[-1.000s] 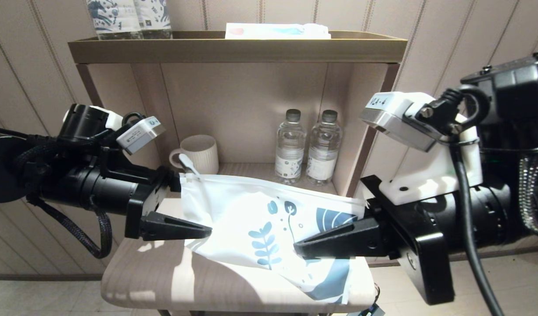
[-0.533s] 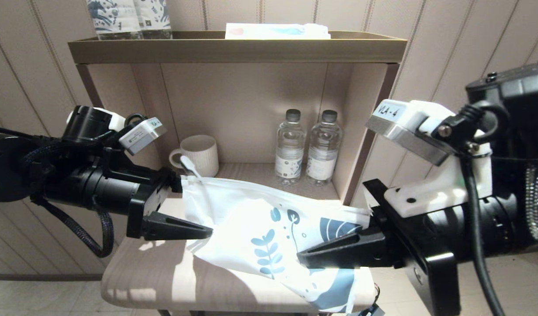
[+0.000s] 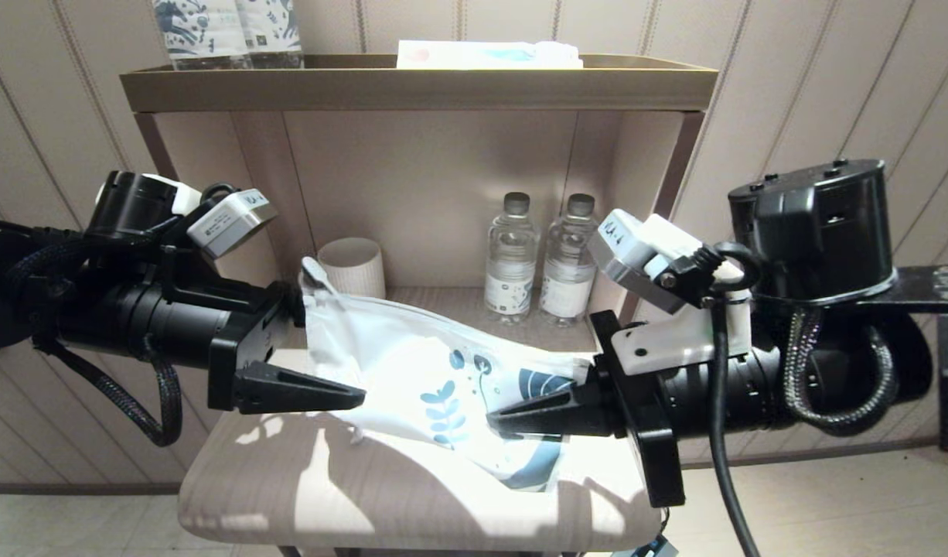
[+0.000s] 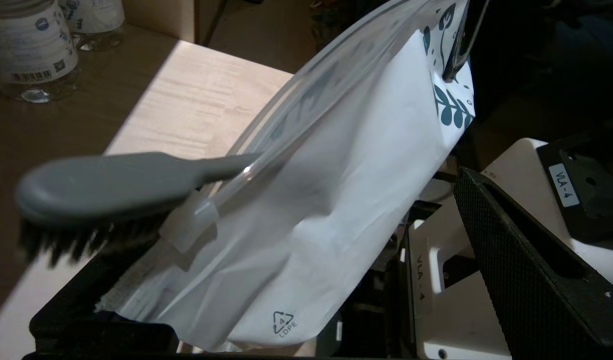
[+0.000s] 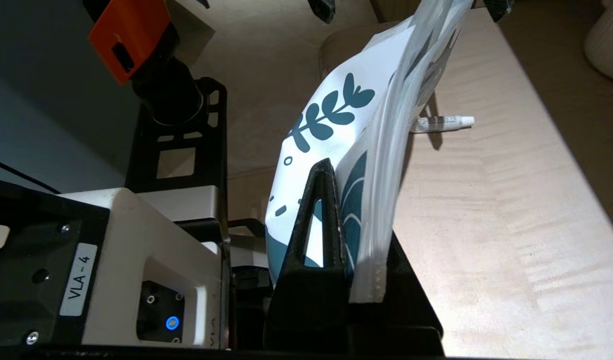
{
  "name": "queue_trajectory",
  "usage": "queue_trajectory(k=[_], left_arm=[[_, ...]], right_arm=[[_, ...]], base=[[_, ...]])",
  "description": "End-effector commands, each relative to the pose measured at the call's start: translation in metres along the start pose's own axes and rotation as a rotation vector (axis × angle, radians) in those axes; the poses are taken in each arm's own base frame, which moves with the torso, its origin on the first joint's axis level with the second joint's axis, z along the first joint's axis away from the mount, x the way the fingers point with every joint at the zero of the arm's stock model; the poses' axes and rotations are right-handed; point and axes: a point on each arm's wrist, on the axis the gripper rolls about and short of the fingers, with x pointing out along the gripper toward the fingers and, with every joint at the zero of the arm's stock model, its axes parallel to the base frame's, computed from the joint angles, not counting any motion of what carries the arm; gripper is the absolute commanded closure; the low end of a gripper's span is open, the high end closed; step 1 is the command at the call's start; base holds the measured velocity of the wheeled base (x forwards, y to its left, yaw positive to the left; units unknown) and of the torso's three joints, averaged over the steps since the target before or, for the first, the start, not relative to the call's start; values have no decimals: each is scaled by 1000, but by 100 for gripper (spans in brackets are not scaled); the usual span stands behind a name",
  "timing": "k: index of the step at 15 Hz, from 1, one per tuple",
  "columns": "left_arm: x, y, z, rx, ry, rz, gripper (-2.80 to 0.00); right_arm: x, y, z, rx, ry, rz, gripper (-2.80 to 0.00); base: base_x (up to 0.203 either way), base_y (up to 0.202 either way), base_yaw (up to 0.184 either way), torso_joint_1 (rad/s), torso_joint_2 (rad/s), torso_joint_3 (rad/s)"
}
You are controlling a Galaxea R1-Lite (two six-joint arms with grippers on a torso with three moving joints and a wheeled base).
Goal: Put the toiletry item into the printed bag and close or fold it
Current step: Hand it to the other hand
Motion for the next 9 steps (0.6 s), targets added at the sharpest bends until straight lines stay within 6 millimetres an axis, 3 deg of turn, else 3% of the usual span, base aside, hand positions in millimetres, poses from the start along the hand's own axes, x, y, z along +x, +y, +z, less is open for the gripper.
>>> queue_trajectory(k=[1, 9], left_arm=[[-2, 0, 0, 5, -5, 0, -280], [-2, 6, -1, -3, -4, 9, -280]], right_arm=[[2, -2, -2, -14, 4, 4, 0], [-3, 5, -5, -123, -27, 59, 0]], base=[[0, 0, 0, 0, 0, 0], [0, 0, 0, 0, 0, 0]])
